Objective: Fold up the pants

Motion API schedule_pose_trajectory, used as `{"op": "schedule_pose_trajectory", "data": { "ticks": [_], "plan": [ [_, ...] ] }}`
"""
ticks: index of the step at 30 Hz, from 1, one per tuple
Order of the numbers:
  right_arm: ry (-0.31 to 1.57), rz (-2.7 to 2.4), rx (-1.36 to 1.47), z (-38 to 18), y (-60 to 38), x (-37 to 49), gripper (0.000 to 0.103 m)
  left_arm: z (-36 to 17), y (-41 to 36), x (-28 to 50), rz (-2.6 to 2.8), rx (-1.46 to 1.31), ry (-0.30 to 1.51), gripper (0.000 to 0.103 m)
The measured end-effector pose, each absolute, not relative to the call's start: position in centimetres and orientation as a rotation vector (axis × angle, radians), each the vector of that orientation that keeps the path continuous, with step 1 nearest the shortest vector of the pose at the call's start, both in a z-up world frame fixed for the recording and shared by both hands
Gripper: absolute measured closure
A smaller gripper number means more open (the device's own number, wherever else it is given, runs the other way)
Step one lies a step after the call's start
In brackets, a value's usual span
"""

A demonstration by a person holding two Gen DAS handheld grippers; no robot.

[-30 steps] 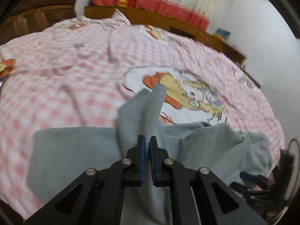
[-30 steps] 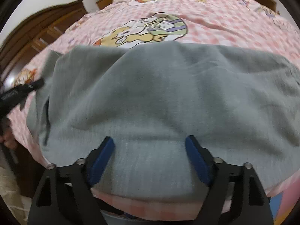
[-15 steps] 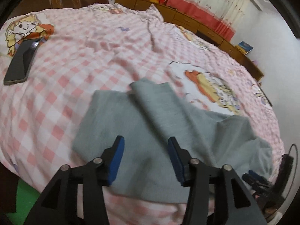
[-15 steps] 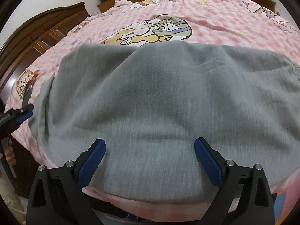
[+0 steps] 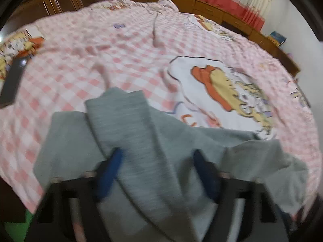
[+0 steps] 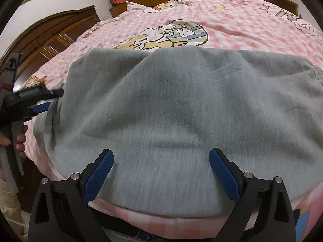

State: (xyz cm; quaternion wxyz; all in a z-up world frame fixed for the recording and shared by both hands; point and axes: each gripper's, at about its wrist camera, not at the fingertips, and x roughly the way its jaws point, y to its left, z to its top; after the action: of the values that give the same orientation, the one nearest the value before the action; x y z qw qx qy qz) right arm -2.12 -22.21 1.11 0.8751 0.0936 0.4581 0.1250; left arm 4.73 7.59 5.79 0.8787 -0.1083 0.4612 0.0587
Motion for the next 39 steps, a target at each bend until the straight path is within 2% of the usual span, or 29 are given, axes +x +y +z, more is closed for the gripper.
{"op": "schedule_pose_trajectory", "data": {
  "ticks": [1, 3, 4, 12, 23, 26, 27, 30, 31, 39],
  "plan": [
    [0.952, 0.266, 0.199, 1.1, -22.3, -2.2, 0.005, 5.8, 7.8, 4.6, 0.132, -0.216, 0.962, 0.075],
    [0.947, 0.27, 0.202, 1.1, -22.3, -2.3, 0.005, 5.9, 9.1, 3.9, 0.101, -0.265, 0.962, 0.089],
    [0.944, 0.27, 0.202, 1.0, -22.3, -2.3, 0.005, 6.0, 9.6, 3.7, 0.089, -0.284, 0.962, 0.093],
    [0.942, 0.261, 0.187, 1.1, -22.1, -2.4, 0.005, 6.9, 13.7, -1.4, 0.102, -0.353, 0.922, 0.095],
    [0.952, 0.237, 0.132, 1.1, -21.4, -2.5, 0.005, 3.0, 17.3, -6.2, 0.149, -0.375, 1.027, 0.095],
    [0.955, 0.232, 0.117, 1.1, -21.2, -2.5, 0.005, 3.2, 17.4, -6.5, 0.125, -0.377, 1.023, 0.094],
    [0.956, 0.23, 0.117, 1.1, -21.3, -2.6, 0.005, 3.7, 17.4, -6.6, 0.121, -0.366, 1.01, 0.09],
    [0.969, 0.231, 0.132, 1.5, -21.5, -2.7, 0.007, 5.1, 17.5, -6.4, 0.101, -0.358, 0.971, 0.068],
    [0.975, 0.233, 0.144, 1.6, -21.7, -2.7, 0.008, 5.5, 17.6, -6.2, 0.093, -0.357, 0.964, 0.064],
    [1.04, 0.242, 0.307, 2.4, -24.1, -2.2, 0.019, 8.2, 18.0, -2.0, -0.001, -0.308, 0.945, 0.054]
  ]
}}
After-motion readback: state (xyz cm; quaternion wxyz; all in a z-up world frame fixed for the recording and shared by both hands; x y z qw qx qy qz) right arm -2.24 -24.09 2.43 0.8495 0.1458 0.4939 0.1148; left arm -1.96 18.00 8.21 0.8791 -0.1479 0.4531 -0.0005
